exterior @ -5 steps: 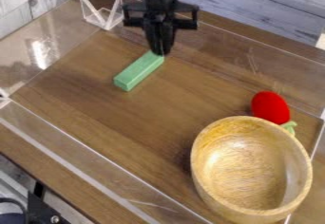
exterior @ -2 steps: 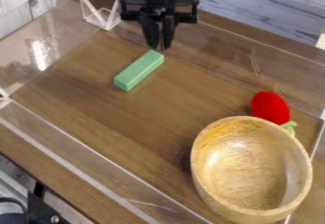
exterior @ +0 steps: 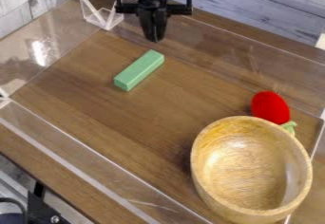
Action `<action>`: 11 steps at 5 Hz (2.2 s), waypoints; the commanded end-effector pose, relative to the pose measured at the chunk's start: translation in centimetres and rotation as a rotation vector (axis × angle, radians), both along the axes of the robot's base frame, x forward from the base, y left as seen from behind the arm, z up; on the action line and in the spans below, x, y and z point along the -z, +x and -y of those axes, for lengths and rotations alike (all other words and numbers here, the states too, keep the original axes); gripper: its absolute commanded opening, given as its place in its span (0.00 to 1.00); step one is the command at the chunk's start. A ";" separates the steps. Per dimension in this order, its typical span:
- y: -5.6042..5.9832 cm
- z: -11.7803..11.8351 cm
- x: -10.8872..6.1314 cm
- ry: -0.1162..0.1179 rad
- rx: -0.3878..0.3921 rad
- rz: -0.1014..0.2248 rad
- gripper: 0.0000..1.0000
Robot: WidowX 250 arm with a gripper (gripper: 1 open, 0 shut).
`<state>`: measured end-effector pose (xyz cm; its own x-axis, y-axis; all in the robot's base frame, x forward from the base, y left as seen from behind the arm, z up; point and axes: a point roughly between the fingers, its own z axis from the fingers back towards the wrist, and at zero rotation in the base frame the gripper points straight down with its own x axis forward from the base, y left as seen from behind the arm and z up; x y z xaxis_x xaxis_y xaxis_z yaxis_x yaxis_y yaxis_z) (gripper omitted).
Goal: Put the green block in the brown bowl
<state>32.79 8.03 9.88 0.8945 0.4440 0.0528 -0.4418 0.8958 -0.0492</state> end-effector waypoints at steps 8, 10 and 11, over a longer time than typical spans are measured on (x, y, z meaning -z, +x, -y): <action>-2.6 -3.2 7.2 0.048 0.112 -0.076 1.00; -0.6 -1.7 5.3 0.041 0.204 -0.073 0.00; 0.3 -0.1 4.0 0.032 0.297 -0.064 0.00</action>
